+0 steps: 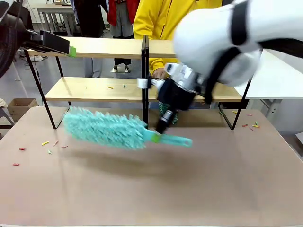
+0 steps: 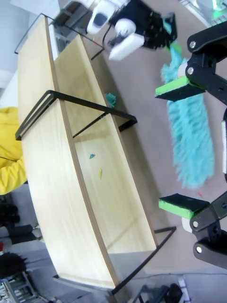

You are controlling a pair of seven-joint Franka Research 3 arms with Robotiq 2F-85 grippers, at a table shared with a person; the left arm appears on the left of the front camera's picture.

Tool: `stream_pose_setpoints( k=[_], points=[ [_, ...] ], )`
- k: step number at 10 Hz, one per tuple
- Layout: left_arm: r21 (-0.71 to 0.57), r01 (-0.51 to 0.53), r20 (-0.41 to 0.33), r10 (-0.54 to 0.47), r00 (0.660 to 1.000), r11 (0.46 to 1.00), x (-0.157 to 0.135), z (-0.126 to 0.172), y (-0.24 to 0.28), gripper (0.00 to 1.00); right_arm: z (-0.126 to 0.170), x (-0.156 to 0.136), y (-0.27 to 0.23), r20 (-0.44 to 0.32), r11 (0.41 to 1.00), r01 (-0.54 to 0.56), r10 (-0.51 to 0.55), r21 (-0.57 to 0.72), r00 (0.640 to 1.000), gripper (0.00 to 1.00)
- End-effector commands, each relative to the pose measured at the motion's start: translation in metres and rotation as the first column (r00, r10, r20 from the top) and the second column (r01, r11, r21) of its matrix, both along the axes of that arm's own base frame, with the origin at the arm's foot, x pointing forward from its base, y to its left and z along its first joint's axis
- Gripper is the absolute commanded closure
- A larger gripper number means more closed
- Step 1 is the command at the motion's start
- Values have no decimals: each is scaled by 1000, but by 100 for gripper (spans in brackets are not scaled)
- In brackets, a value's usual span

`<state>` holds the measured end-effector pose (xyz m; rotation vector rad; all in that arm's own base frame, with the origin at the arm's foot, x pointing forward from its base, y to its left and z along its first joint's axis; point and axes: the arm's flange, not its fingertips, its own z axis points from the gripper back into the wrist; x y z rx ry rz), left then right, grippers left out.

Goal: Clean the shelves.
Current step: Clean another randomly selected level of the Shelf with the Duster.

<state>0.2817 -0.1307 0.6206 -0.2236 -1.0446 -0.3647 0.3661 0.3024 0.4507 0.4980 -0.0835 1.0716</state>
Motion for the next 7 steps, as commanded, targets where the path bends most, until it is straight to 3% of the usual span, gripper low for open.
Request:
stream_pose_setpoints(
  k=[1,2,3,6,7],
  points=[
    [-1,-4,3,4,1000,1000,0,0,1,0,8,-74,-61,11,998,47,-47,39,999,88],
    [-1,-4,3,4,1000,1000,0,0,1,0,15,-90,-54,18,983,160,-162,92,987,88],
    [-1,-4,3,4,1000,1000,0,0,1,0,-1,-32,-33,-7,1000,21,-21,-8,1000,88],
    [-1,-4,3,4,1000,1000,0,0,1,0,-1,-32,-33,-7,1000,21,-21,-8,1000,88],
    [-1,-4,3,4,1000,1000,0,0,1,0,-4,-54,-44,-6,999,35,-35,1,999,88]
  ],
)
